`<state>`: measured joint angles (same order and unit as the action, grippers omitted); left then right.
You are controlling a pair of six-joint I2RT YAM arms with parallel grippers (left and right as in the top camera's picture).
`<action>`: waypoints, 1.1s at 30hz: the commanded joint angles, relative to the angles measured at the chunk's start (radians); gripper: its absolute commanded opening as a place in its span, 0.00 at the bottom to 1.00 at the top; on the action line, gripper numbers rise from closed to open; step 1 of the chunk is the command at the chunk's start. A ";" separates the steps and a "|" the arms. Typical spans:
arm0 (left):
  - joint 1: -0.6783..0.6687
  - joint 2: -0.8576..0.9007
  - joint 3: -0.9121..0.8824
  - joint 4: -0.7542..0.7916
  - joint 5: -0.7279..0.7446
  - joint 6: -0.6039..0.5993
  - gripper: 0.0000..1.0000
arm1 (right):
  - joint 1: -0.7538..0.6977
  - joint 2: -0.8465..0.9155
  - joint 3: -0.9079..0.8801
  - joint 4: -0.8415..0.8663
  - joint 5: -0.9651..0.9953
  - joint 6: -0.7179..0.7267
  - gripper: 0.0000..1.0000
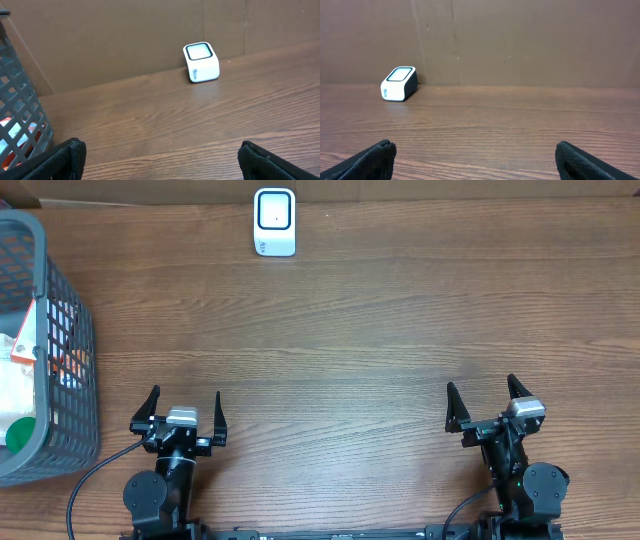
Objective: Scan the item barcode
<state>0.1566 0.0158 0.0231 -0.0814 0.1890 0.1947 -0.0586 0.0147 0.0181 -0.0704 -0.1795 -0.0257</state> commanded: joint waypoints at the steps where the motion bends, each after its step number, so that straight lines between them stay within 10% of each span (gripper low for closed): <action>1: -0.006 -0.011 -0.009 0.003 -0.006 0.019 1.00 | -0.003 -0.011 -0.010 0.005 -0.005 0.003 1.00; 33: -0.006 -0.011 0.000 0.008 -0.016 -0.024 1.00 | -0.003 -0.011 -0.010 0.005 -0.005 0.003 1.00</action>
<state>0.1566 0.0158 0.0231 -0.0807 0.1856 0.1932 -0.0582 0.0147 0.0181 -0.0708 -0.1799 -0.0257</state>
